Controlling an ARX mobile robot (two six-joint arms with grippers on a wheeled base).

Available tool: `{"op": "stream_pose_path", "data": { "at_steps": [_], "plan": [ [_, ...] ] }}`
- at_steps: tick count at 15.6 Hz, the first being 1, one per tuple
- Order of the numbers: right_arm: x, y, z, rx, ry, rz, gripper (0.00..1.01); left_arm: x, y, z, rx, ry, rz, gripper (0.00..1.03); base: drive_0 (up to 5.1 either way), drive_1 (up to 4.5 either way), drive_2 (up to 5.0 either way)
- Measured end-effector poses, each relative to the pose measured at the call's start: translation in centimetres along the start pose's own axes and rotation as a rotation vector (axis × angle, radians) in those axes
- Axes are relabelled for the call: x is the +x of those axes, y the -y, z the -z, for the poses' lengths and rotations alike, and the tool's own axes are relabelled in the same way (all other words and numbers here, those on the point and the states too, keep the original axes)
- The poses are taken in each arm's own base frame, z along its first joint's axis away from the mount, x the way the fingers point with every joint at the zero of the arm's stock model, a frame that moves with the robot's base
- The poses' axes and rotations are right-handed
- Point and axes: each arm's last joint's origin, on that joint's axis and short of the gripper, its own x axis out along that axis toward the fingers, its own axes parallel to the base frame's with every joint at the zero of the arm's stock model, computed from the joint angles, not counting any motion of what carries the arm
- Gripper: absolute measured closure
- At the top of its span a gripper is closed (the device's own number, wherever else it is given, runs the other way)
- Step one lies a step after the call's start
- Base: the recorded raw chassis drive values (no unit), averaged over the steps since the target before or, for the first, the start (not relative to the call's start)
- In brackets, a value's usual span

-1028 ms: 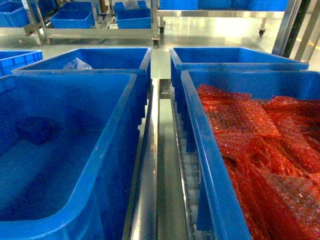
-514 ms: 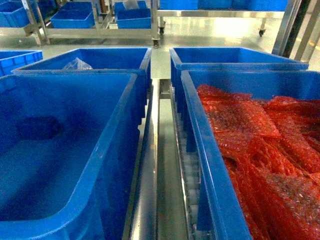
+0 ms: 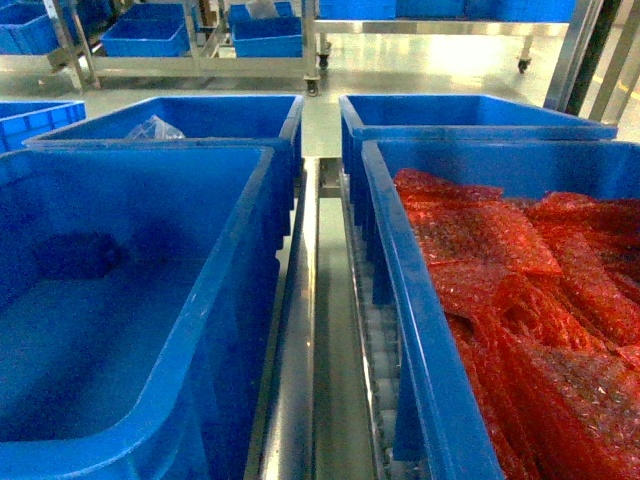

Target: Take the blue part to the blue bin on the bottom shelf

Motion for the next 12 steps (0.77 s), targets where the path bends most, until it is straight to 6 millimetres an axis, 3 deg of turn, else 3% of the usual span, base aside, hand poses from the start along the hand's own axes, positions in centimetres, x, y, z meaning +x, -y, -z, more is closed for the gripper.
{"op": "stream_pose_path", "data": {
  "at_steps": [4,10,11,12],
  "plan": [
    [0.0,0.0,0.0,0.000,-0.001,0.000,0.03,-1.0,0.0,0.7,0.001,-0.060,0.004,1.01,0.0,0.00,0.0],
    [0.0,0.0,0.0,0.000,0.000,0.000,0.03,-1.4,0.0,0.4,0.002,-0.018,0.000,1.01,0.0,0.00,0.0],
    [0.0,0.0,0.0,0.000,0.000,0.000,0.03,-1.4,0.0,0.4,0.002,-0.018,0.001,0.99,0.0,0.00,0.0],
    [0.0,0.0,0.0,0.000,0.000,0.000,0.03,-1.4,0.0,0.4,0.002,-0.018,0.000,0.89,0.0,0.00,0.0]
  ]
}}
